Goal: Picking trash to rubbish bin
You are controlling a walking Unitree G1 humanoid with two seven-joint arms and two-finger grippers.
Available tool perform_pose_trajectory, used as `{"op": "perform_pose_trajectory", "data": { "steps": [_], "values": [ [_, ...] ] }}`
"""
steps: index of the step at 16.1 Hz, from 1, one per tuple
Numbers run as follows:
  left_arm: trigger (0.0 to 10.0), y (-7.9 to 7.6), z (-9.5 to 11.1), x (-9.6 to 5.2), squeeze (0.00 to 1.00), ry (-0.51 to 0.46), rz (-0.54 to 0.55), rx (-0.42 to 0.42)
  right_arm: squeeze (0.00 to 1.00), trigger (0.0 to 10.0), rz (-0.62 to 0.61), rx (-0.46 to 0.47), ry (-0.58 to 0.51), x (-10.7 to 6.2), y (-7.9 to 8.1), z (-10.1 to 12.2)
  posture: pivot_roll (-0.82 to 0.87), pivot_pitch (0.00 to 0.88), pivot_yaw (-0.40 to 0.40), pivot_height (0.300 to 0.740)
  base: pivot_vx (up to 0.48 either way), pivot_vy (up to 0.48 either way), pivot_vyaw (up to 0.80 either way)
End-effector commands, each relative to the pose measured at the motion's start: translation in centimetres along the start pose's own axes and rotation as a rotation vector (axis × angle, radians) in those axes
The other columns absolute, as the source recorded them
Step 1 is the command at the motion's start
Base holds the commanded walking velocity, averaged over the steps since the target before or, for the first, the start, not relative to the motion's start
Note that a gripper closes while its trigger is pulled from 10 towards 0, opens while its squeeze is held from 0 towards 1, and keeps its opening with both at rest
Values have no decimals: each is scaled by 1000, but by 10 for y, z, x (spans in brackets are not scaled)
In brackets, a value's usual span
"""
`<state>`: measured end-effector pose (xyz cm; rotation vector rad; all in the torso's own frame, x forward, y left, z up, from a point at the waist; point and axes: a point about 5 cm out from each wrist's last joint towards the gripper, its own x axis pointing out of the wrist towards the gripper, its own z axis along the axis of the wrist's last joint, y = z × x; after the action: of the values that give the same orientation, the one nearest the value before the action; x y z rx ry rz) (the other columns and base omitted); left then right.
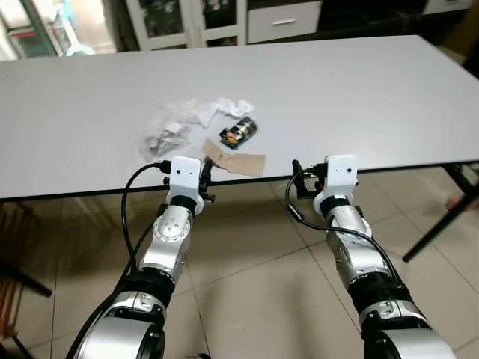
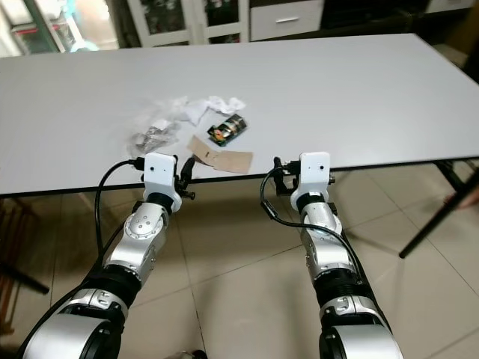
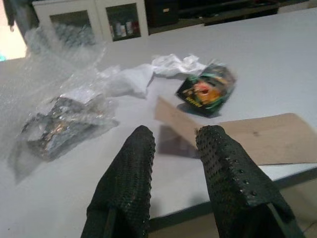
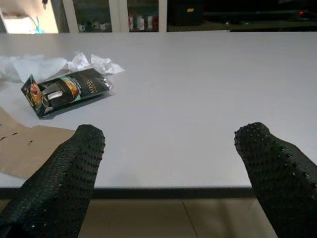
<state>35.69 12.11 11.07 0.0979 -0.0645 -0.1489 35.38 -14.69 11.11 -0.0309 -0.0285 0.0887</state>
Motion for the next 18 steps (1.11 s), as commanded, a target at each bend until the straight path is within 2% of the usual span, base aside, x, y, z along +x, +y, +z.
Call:
{"op": "perform_pose_trajectory", "data": {
  "steps": [1, 4, 18],
  "values": [
    [10000, 5, -3, -1, 0, 20, 15, 14, 0, 10000, 23, -8, 7, 0, 6, -1, -72, 52, 46, 740, 285, 0, 800],
    [10000, 5, -3, -1, 0, 19, 16, 13, 0, 10000, 1, 30, 4, 0, 4, -1, -74, 52, 46, 740, 282, 0, 267],
    [10000, 5, -4, -2, 0, 21, 12, 14, 0, 10000, 3, 29, 19, -1, 5, -3, -72, 57, 50, 740, 286, 0, 0]
  ]
}}
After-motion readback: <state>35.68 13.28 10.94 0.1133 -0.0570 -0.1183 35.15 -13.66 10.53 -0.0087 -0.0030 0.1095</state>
